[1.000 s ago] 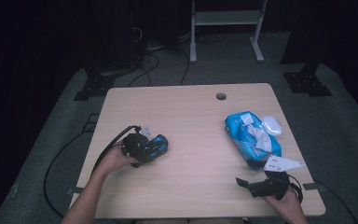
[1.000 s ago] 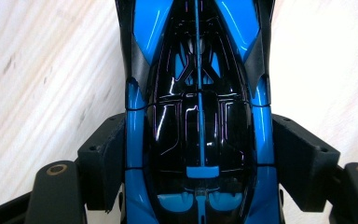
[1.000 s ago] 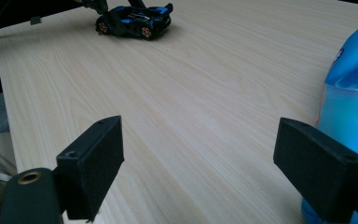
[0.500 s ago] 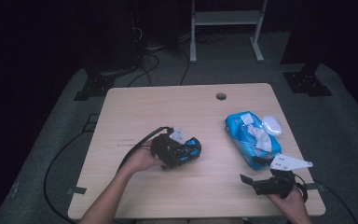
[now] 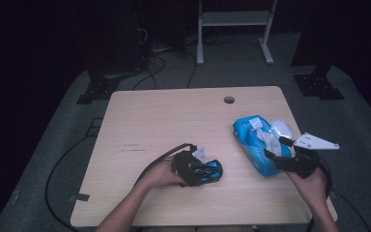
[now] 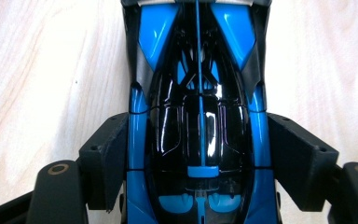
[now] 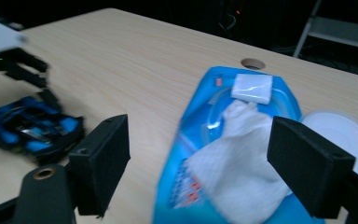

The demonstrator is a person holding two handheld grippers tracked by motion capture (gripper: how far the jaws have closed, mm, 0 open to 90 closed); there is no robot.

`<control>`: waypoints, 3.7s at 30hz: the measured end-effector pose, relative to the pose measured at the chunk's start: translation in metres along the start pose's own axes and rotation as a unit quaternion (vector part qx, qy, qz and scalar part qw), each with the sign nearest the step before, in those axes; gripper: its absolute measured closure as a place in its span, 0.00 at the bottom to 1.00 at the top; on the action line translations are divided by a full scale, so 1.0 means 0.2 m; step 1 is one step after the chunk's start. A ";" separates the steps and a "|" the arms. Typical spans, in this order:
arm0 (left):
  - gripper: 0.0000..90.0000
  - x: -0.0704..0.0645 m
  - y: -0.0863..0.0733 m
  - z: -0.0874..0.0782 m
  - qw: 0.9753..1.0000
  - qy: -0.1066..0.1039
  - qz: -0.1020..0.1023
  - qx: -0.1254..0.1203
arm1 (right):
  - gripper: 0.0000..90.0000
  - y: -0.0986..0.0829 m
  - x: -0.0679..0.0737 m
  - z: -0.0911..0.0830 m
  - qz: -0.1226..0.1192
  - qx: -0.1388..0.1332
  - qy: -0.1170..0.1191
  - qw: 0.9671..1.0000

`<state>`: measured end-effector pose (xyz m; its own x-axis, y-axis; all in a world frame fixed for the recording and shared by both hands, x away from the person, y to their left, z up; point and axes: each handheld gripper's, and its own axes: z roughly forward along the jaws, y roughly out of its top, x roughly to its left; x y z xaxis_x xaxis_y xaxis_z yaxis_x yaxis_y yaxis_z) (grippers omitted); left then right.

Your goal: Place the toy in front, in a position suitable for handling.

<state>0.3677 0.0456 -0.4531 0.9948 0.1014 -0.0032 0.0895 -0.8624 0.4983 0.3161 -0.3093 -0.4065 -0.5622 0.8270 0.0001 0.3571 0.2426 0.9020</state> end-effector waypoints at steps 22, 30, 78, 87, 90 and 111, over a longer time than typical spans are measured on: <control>0.02 -0.07 -0.31 -0.19 0.983 0.067 -0.090 -0.145 | 0.94 0.09 -0.17 0.16 0.056 0.073 -0.019 0.996; 0.06 -0.07 -0.36 -0.21 0.982 0.046 -0.100 -0.156 | 0.95 0.33 -0.04 -0.02 0.008 -0.017 0.017 1.000; 0.26 -0.11 -0.36 -0.09 0.988 0.063 -0.079 -0.115 | 0.92 0.07 0.81 0.53 -0.156 0.152 0.166 0.962; 0.26 -0.12 -0.33 -0.06 0.986 0.074 -0.085 -0.120 | 0.93 0.05 0.70 0.52 -0.125 0.148 0.133 0.972; 0.27 -0.11 -0.32 -0.06 0.987 0.073 -0.083 -0.116 | 0.92 0.06 0.76 0.54 -0.126 0.132 0.165 0.969; 0.27 -0.12 -0.33 -0.06 0.985 0.078 -0.085 -0.131 | 0.92 0.02 0.64 0.52 -0.092 0.127 0.116 0.981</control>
<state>0.3380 0.1062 -0.4746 0.9451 0.3263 0.0168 0.2190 -0.6710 0.7084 0.3222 -0.1492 -0.4470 -0.7787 0.6268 -0.0277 0.3916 0.5201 0.7590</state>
